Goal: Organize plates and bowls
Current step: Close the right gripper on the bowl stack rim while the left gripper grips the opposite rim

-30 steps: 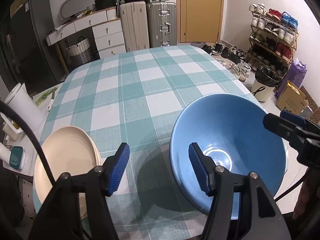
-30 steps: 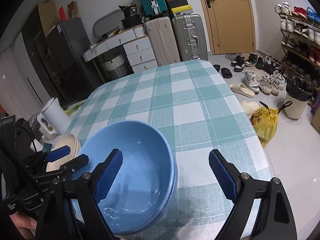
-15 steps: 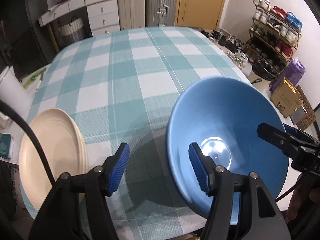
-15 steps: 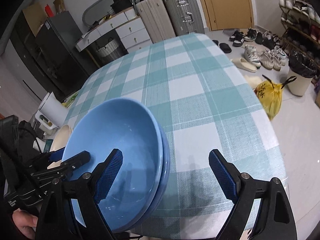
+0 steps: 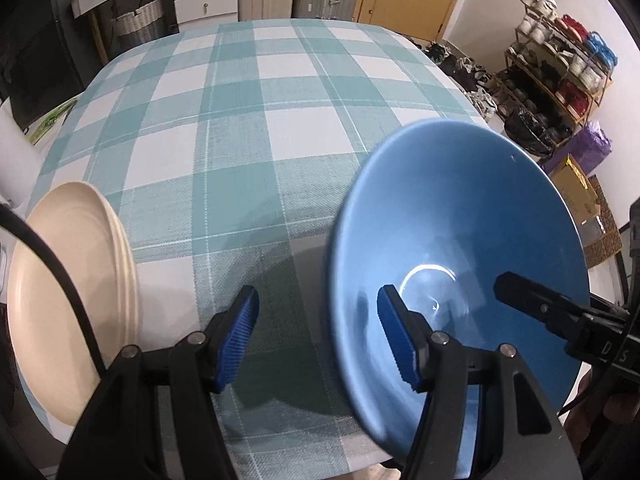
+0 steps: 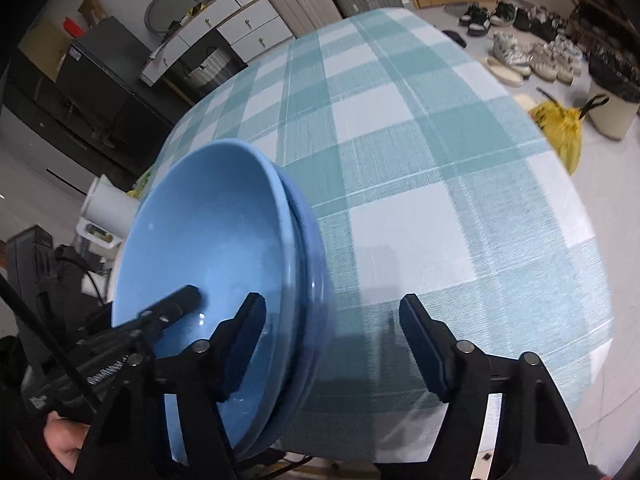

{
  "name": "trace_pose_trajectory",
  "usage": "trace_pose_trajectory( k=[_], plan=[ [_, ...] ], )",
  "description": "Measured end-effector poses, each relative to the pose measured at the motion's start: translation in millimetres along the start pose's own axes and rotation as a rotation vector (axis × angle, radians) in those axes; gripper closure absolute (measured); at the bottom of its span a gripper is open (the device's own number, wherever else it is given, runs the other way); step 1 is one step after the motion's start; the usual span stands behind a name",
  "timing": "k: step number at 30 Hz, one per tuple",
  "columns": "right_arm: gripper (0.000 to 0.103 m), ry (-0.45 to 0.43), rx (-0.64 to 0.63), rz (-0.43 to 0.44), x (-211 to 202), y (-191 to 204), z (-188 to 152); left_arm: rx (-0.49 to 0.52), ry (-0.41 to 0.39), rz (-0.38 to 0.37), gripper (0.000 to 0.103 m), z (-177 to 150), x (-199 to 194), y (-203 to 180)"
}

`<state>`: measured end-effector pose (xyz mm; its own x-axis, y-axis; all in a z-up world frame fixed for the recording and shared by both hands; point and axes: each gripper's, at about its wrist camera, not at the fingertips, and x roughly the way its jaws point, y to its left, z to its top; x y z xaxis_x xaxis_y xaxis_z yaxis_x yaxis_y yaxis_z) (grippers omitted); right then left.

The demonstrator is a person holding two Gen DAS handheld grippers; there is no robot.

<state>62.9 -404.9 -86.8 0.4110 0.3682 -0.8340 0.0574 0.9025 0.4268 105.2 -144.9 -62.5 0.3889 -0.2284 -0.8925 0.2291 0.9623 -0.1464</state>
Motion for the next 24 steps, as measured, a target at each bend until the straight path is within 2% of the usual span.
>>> trace_pose_trajectory(
  k=[5, 6, 7, 8, 9, 12, 18, 24],
  plan=[
    [0.065, 0.024, -0.008, 0.057, 4, 6, -1, 0.030, 0.017, -0.030, 0.043, -2, 5, -7],
    [0.066, 0.027, -0.013, 0.053, 6, 8, -1, 0.029, 0.021, -0.039, 0.051, -2, 6, -8],
    [0.066, 0.026, -0.024, 0.046, 6, 10, -2, 0.030, 0.028, -0.048, 0.065, -3, 8, -9],
    [0.068, 0.024, -0.030, 0.040, 6, 11, -2, 0.034, 0.038, -0.057, 0.072, -3, 10, -11],
    [0.070, 0.023, -0.032, 0.035, 7, 12, -2, 0.039, 0.046, -0.071, 0.074, -5, 11, -13],
    [0.073, 0.023, -0.041, 0.016, 7, 13, -2, 0.068, 0.033, -0.065, 0.075, -8, 11, -19],
    [0.076, 0.019, -0.059, -0.013, 8, 16, -2, 0.064, 0.029, -0.056, 0.075, -6, 11, -20],
    [0.081, 0.012, -0.108, -0.074, 9, 23, -3, 0.117, 0.000, 0.012, 0.072, -9, 8, -29]
  ],
)
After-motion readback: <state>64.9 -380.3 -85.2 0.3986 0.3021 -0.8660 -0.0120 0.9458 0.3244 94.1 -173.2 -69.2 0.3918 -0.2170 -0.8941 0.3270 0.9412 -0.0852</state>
